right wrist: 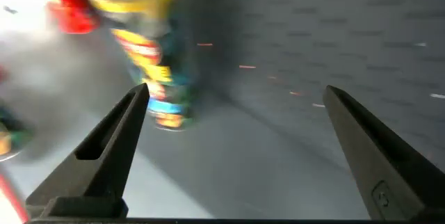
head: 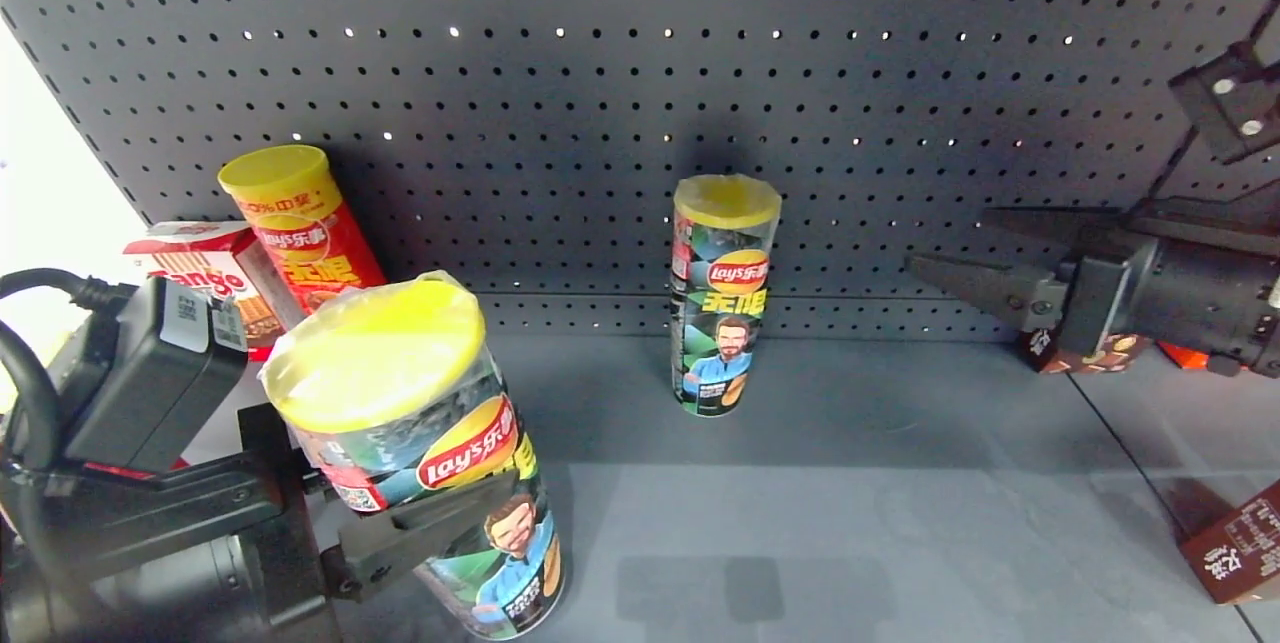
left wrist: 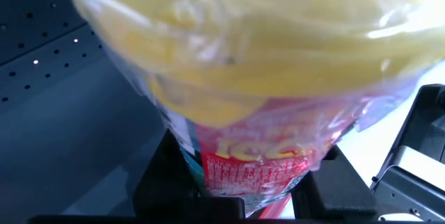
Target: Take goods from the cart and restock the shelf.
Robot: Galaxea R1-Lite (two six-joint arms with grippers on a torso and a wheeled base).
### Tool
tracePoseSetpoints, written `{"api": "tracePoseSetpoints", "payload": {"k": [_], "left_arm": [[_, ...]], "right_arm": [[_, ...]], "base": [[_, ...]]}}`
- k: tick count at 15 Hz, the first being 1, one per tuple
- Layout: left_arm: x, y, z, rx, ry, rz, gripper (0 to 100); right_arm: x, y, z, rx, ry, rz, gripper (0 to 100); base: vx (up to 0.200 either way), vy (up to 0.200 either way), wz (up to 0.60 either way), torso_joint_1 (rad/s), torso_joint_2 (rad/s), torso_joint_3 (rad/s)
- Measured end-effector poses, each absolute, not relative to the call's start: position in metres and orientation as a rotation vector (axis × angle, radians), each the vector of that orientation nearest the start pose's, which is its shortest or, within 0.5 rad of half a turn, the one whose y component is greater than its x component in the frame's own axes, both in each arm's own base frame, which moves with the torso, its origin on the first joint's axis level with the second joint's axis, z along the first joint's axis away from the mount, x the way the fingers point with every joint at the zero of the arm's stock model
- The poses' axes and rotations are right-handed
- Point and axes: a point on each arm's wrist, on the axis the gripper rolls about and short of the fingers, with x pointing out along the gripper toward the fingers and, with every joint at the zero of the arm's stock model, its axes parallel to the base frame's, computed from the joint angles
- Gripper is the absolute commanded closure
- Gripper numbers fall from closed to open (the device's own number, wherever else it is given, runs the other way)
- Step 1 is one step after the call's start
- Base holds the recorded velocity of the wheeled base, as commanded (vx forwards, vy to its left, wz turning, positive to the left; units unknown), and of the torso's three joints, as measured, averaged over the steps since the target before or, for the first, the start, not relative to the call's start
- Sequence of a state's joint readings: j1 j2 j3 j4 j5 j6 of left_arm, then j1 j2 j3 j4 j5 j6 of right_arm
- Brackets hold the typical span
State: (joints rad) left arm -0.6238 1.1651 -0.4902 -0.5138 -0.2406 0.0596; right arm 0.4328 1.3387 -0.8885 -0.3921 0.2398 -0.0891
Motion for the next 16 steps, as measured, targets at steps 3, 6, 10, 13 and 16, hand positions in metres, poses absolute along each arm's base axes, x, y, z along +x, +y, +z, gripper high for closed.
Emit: {"api": "tracePoseSetpoints", "payload": {"k": [3, 6, 10, 13, 16], "left_arm": [[0.133, -0.099, 0.209, 0.086, 0.138, -0.854, 100], [0.134, -0.099, 0.209, 0.083, 0.140, -0.846, 100], [0.135, -0.097, 0.210, 0.059, 0.147, -0.834, 100], [0.136, -0.095, 0.211, 0.056, 0.146, -0.819, 100], [0.136, -0.095, 0.211, 0.055, 0.143, -0.816, 100]], "right_arm": [[0.220, 0.115, 0.273, -0.093, 0.012, 0.794, 0], [0.241, 0.129, 0.274, -0.113, -0.069, 0.897, 0], [0.261, 0.141, 0.265, -0.190, -0.138, 1.109, 0], [0.275, 0.143, 0.253, -0.205, -0.159, 1.226, 0], [0.286, 0.147, 0.242, -0.200, -0.132, 1.234, 0]], "base": [[0.000, 0.000, 0.00, 0.000, 0.00, 0.000], [0.000, 0.000, 0.00, 0.000, 0.00, 0.000], [0.000, 0.000, 0.00, 0.000, 0.00, 0.000], [0.000, 0.000, 0.00, 0.000, 0.00, 0.000], [0.000, 0.000, 0.00, 0.000, 0.00, 0.000]]}}
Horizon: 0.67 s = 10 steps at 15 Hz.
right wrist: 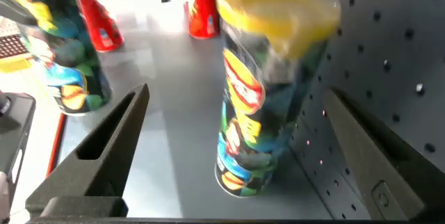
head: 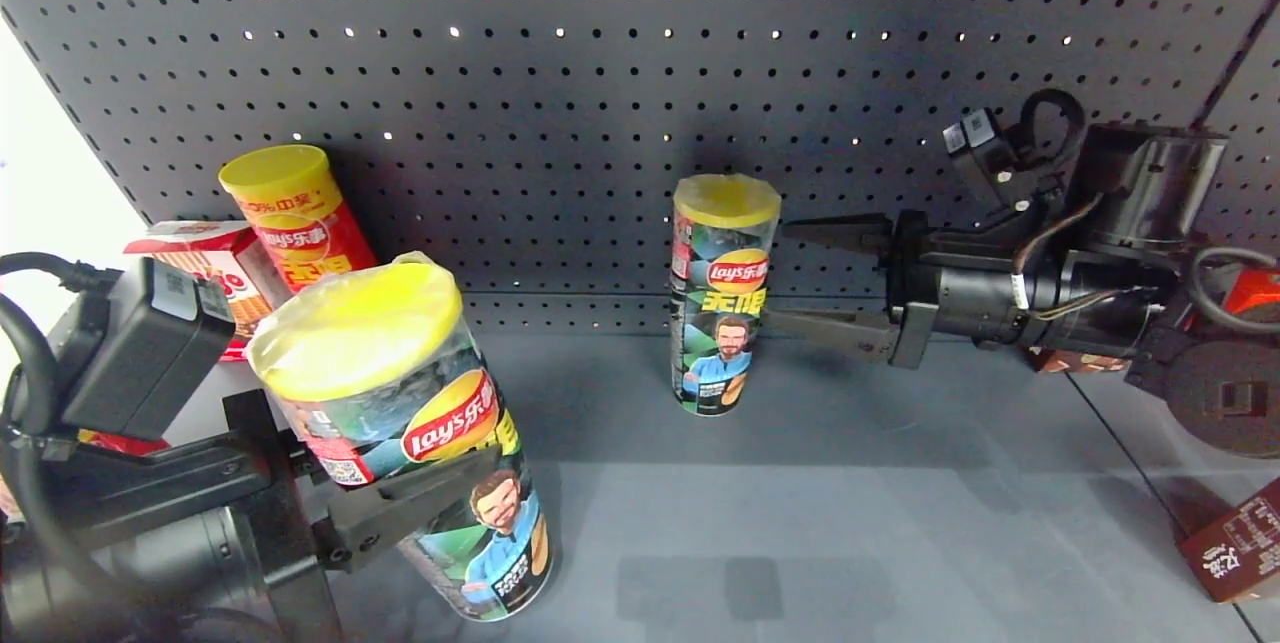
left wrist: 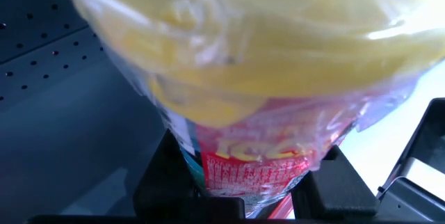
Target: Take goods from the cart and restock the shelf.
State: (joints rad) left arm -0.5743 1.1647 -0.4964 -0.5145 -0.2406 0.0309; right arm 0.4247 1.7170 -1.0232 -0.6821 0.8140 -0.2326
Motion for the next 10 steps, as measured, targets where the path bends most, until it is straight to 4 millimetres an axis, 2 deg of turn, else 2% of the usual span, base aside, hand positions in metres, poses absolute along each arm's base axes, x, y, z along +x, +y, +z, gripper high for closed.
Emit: {"api": "tracePoseSetpoints", "payload": {"k": [10], "left_arm": [[0.140, -0.094, 0.217, 0.049, 0.126, -0.802, 100]], "right_arm": [[0.325, 0.160, 0.215, -0.187, -0.067, 1.231, 0]], "base": [[0.000, 0.000, 0.00, 0.000, 0.00, 0.000]]}}
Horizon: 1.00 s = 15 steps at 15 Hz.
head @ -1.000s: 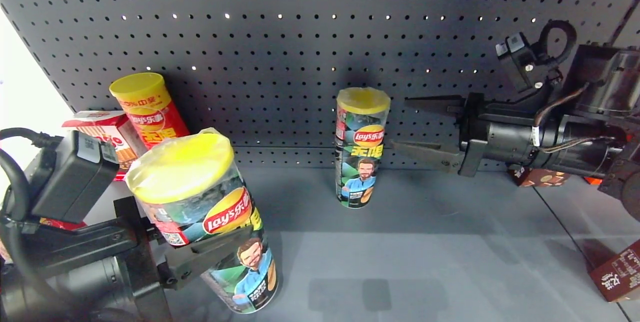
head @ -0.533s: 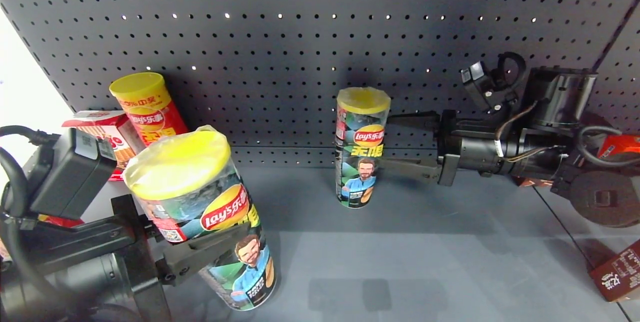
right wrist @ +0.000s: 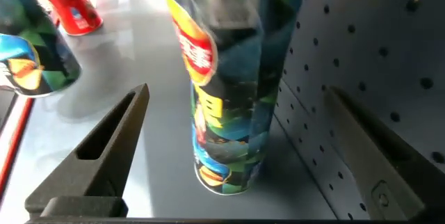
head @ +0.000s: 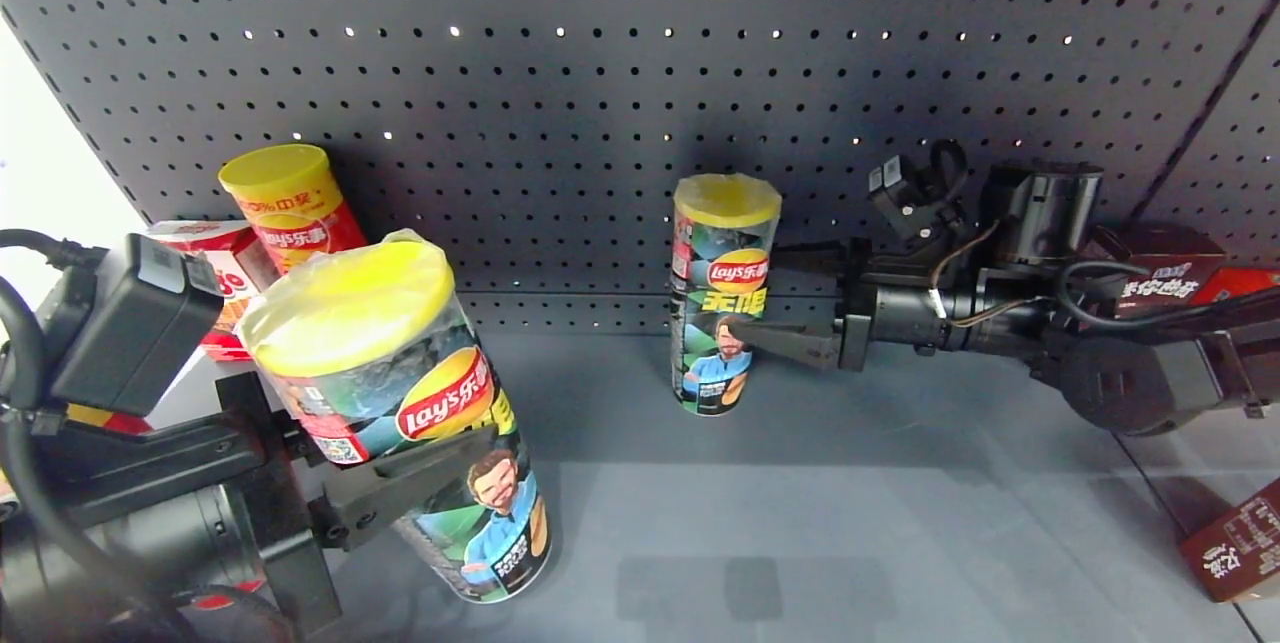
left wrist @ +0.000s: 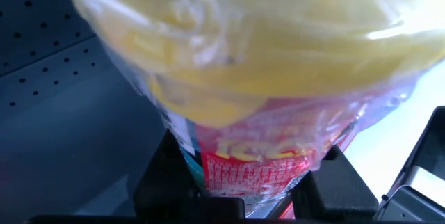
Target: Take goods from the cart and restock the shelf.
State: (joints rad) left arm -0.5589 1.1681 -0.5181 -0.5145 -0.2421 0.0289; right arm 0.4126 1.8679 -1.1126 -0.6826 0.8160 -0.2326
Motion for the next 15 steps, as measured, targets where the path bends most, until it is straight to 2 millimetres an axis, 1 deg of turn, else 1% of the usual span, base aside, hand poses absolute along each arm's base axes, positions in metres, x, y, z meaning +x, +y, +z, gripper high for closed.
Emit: {"api": "tracePoseSetpoints", "payload": {"k": [5, 12, 15], "left_arm": [[0.141, -0.093, 0.216, 0.049, 0.129, -0.791, 100], [0.144, -0.094, 0.214, 0.051, 0.142, -0.789, 100], [0.144, -0.094, 0.214, 0.051, 0.142, -0.789, 100]], "right_arm": [[0.340, 0.169, 0.202, -0.186, -0.067, 1.242, 0], [0.349, 0.184, 0.184, -0.181, -0.048, 1.271, 0], [0.356, 0.190, 0.179, -0.181, -0.048, 1.276, 0]], "base": [[0.000, 0.000, 0.00, 0.000, 0.00, 0.000], [0.000, 0.000, 0.00, 0.000, 0.00, 0.000], [0.000, 0.000, 0.00, 0.000, 0.00, 0.000]]}}
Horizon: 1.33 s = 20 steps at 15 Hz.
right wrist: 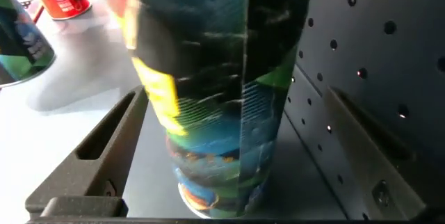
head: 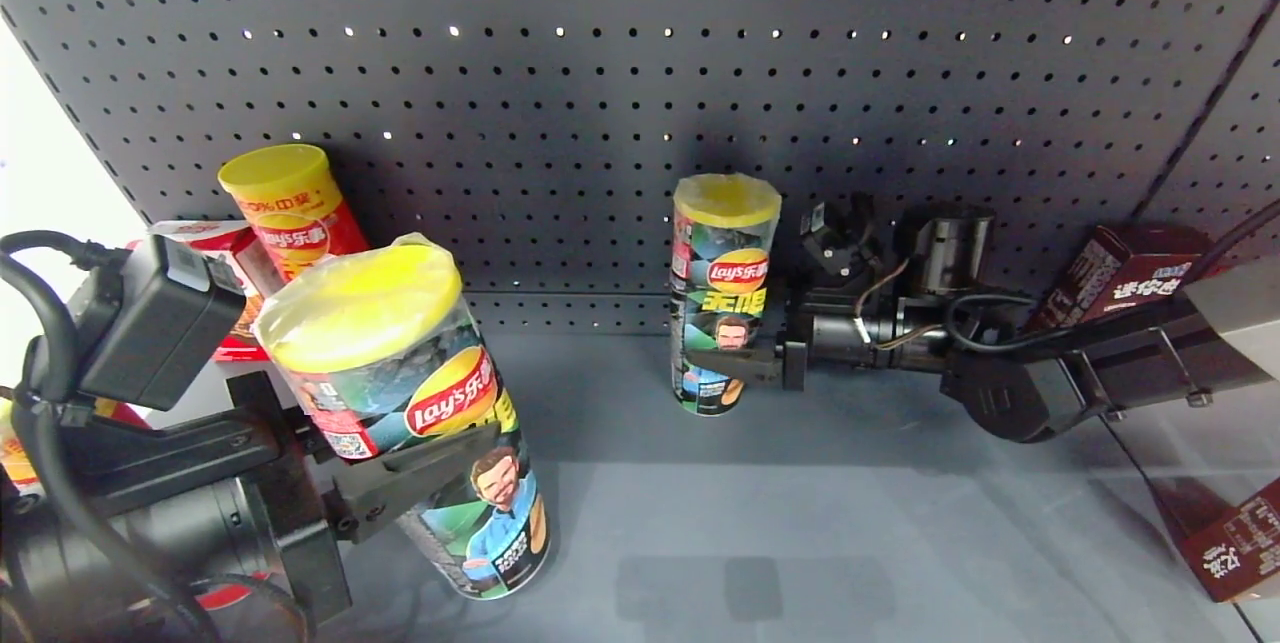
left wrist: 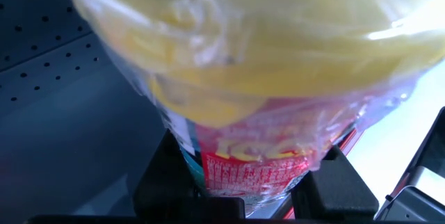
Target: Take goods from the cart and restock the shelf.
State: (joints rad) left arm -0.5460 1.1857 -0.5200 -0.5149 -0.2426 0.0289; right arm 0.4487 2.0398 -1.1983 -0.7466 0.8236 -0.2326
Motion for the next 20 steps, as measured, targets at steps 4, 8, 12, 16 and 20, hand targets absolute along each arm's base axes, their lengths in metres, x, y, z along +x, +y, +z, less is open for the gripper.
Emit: {"api": "tracePoseSetpoints", "payload": {"k": [4, 8, 12, 16, 20], "left_arm": [[0.144, -0.094, 0.214, 0.051, 0.143, -0.789, 100], [0.145, -0.094, 0.213, 0.052, 0.146, -0.788, 100], [0.146, -0.094, 0.213, 0.051, 0.146, -0.784, 100], [0.146, -0.094, 0.215, 0.050, 0.139, -0.782, 100], [0.147, -0.094, 0.218, 0.048, 0.129, -0.781, 100]], "right_arm": [[0.361, 0.200, 0.174, -0.181, -0.052, 1.294, 0], [0.362, 0.205, 0.169, -0.179, -0.067, 1.330, 100], [0.357, 0.211, 0.166, -0.177, -0.059, 1.348, 100], [0.342, 0.210, 0.172, -0.175, -0.044, 1.331, 100], [0.320, 0.199, 0.183, -0.179, -0.054, 1.283, 100]], "base": [[0.000, 0.000, 0.00, 0.000, 0.00, 0.000], [0.000, 0.000, 0.00, 0.000, 0.00, 0.000], [0.000, 0.000, 0.00, 0.000, 0.00, 0.000], [0.000, 0.000, 0.00, 0.000, 0.00, 0.000], [0.000, 0.000, 0.00, 0.000, 0.00, 0.000]]}}
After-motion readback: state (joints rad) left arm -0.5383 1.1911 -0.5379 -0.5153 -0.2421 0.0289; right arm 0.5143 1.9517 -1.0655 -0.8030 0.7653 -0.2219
